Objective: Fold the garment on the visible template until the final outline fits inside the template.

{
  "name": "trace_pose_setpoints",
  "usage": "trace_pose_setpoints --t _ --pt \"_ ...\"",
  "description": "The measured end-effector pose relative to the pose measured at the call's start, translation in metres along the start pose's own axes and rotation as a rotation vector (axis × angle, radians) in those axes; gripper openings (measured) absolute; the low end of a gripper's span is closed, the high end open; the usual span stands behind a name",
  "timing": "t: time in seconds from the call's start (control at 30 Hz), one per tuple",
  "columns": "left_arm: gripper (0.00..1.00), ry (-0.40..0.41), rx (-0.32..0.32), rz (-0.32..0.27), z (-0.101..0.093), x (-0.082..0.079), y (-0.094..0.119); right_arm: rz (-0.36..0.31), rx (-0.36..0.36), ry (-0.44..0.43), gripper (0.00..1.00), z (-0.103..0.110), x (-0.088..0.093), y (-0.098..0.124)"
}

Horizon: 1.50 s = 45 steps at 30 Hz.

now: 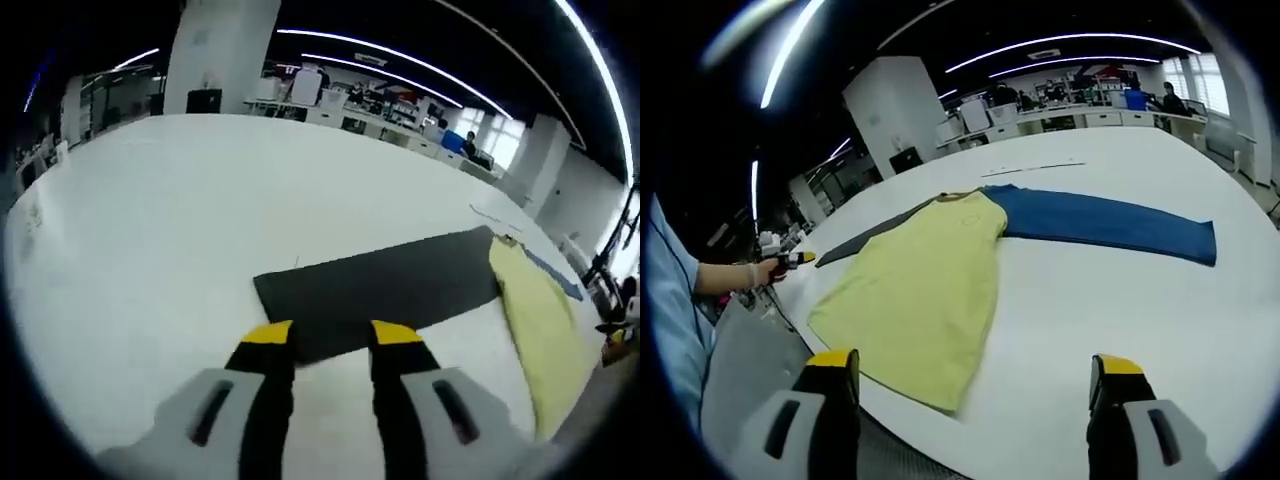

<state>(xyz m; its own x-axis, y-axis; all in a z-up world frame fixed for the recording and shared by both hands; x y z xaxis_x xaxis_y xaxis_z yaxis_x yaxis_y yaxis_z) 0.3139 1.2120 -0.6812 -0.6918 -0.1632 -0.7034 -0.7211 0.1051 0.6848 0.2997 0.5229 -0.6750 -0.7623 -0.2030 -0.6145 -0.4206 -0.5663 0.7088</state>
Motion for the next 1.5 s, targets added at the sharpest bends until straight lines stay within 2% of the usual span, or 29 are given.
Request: trace_pose_setpoints --t 0.03,0.07,0.1,0.2,0.27,0.3,0.33,0.37,0.4,0.57,0.67,0.8,0.83,0.93,1.03,1.13,1.23,1.3,1.33,1.4,1.43,1.5 --pt "0.5 0.002 0.018 -0.006 -0.003 -0.001 0.0 -0.005 -0.006 0.003 0.97 -0.002 -0.003 -0.001" --pt "0.52 -0.085 0.047 0.017 -0.014 -0.005 0.0 -0.004 -0.006 0.005 0.97 -0.002 -0.003 -0.001" --pt "0.56 -0.12 0.085 0.004 -0.021 -0.007 -0.001 -0.002 -0.006 0.01 0.97 -0.002 -0.004 -0.002" --pt "0.7 -0.159 0.14 -0.007 -0.035 -0.011 -0.001 -0.006 -0.003 0.014 0.98 -0.006 -0.007 -0.001" --pt "0.81 -0.209 0.196 -0.045 -0.046 -0.015 0.0 -0.015 0.0 0.012 0.98 -0.008 -0.009 -0.001" --pt "0.86 -0.235 0.253 -0.06 -0.053 -0.015 0.001 -0.019 0.002 0.011 0.99 -0.009 -0.01 -0.001" --pt "0.89 -0.235 0.265 -0.064 -0.057 -0.016 0.002 -0.02 0.002 0.008 0.99 -0.01 -0.01 -0.002" --pt "0.9 -0.238 0.268 -0.064 -0.059 -0.016 0.003 -0.02 0.003 0.005 0.99 -0.011 -0.01 -0.002" --pt "0.9 -0.263 0.297 -0.065 -0.064 -0.016 0.004 -0.022 0.006 0.003 0.99 -0.012 -0.01 -0.003" --pt "0.91 -0.326 0.329 -0.05 -0.081 -0.017 0.011 -0.02 0.01 -0.005 0.99 -0.019 -0.012 -0.004" --pt "0.91 -0.367 0.383 -0.054 -0.097 -0.016 0.017 -0.014 0.015 0.003 0.99 -0.024 -0.015 -0.004" --pt "0.89 -0.388 0.399 -0.022 -0.108 -0.01 0.021 -0.025 0.038 -0.016 0.97 -0.038 -0.022 -0.004" --pt "0.89 -0.392 0.414 -0.034 -0.113 -0.01 0.023 -0.074 0.072 -0.051 0.95 -0.045 -0.028 -0.002" --pt "0.87 -0.389 0.435 -0.05 -0.125 -0.007 0.03 -0.111 0.116 -0.085 0.93 -0.061 -0.037 0.0" --pt "0.89 -0.397 0.451 -0.067 -0.139 -0.002 0.035 -0.087 0.157 -0.075 0.93 -0.077 -0.046 -0.001" --pt "0.93 -0.385 0.455 -0.089 -0.145 0.003 0.037 -0.09 0.196 -0.084 0.92 -0.097 -0.059 0.001" --pt "0.9 -0.361 0.466 -0.091 -0.152 0.01 0.04 -0.079 0.242 -0.06 0.89 -0.112 -0.068 0.001" --pt "0.9 -0.353 0.464 -0.089 -0.156 0.014 0.041 -0.083 0.277 -0.082 0.88 -0.128 -0.074 0.0" --pt "0.89 -0.346 0.465 -0.092 -0.157 0.016 0.043 -0.089 0.3 -0.094 0.86 -0.135 -0.075 0.0" --pt "0.89 -0.335 0.47 -0.099 -0.163 0.018 0.047 -0.054 0.382 -0.128 0.82 -0.155 -0.075 0.001" --pt "0.88 -0.331 0.471 -0.107 -0.166 0.019 0.049 -0.069 0.419 -0.143 0.8 -0.166 -0.077 0.001" --pt "0.86 -0.327 0.462 -0.107 -0.17 0.02 0.054 -0.056 0.482 -0.175 0.76 -0.18 -0.077 0.004"
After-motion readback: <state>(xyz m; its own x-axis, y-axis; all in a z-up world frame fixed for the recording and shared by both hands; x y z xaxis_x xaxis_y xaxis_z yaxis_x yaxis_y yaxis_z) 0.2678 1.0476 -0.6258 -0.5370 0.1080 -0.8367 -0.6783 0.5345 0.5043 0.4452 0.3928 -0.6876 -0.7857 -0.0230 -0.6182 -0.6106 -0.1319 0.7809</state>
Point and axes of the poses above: the point that each gripper's makers call its tool centre point, and the gripper's own axes: y roughly backward along the fingers, z roughly to its left, x roughly out of its underside, the point moved 9 cm from there along y, roughly backward along the fingers, and after that the axes turned 11 degrees about z, right-handed, at the moved point
